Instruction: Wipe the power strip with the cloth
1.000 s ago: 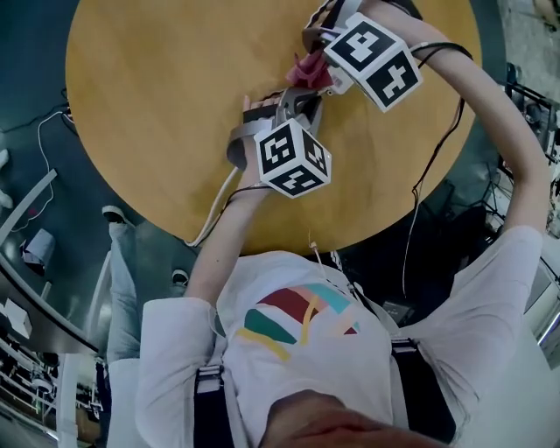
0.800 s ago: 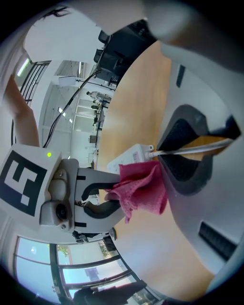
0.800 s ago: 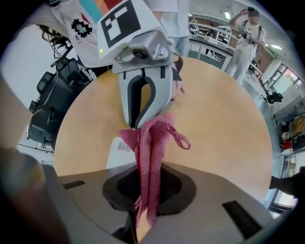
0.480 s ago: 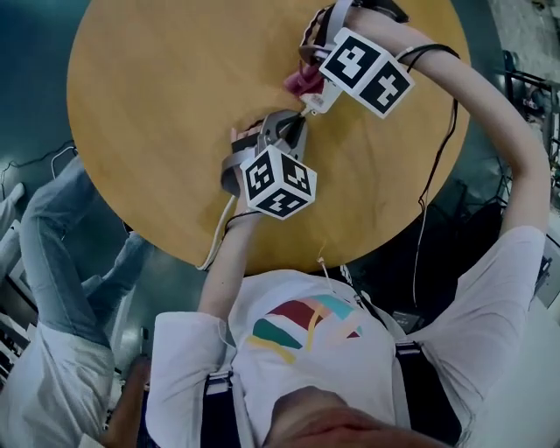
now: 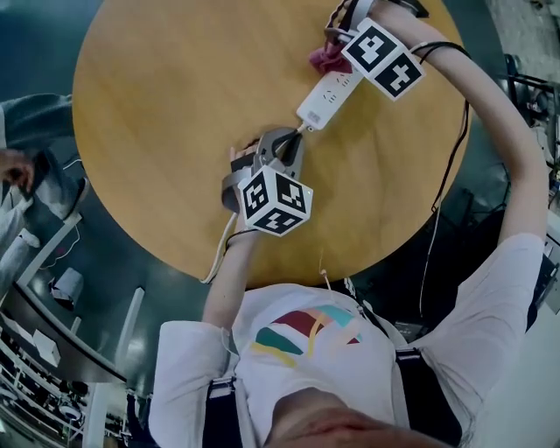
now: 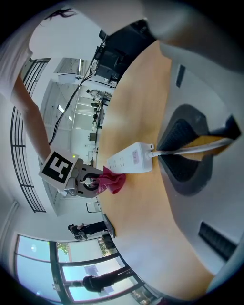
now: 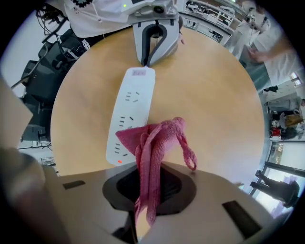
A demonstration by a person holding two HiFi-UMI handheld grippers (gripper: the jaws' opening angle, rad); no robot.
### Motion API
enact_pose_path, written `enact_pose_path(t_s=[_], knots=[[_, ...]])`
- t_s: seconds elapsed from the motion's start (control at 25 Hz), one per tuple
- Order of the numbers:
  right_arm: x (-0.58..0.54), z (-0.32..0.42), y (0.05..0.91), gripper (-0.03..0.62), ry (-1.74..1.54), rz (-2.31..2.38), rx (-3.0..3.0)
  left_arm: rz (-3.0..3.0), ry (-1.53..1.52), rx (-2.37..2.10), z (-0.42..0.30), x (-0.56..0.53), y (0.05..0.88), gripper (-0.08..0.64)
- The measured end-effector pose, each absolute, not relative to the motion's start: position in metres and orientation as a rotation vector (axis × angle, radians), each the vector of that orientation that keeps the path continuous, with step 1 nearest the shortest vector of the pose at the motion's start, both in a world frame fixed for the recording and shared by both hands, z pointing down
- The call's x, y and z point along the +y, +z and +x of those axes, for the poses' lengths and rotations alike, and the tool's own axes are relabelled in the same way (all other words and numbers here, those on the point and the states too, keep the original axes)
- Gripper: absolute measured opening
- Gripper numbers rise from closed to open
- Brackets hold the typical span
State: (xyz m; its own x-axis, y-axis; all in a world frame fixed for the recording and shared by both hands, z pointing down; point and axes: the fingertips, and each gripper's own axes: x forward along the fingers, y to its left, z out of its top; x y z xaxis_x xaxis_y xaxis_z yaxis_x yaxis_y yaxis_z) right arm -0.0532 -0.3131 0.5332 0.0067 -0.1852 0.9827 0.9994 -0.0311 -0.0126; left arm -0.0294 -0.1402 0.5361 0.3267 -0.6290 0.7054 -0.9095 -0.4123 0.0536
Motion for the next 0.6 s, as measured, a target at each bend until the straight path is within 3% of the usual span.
enact_pose_path(t_s=[0.6], knots=[[-0.370, -0.044, 0.535, 0.040, -1.245, -0.877, -1.171, 2.151, 0.844, -1.343, -0.028, -0.139, 0.538, 0.066]])
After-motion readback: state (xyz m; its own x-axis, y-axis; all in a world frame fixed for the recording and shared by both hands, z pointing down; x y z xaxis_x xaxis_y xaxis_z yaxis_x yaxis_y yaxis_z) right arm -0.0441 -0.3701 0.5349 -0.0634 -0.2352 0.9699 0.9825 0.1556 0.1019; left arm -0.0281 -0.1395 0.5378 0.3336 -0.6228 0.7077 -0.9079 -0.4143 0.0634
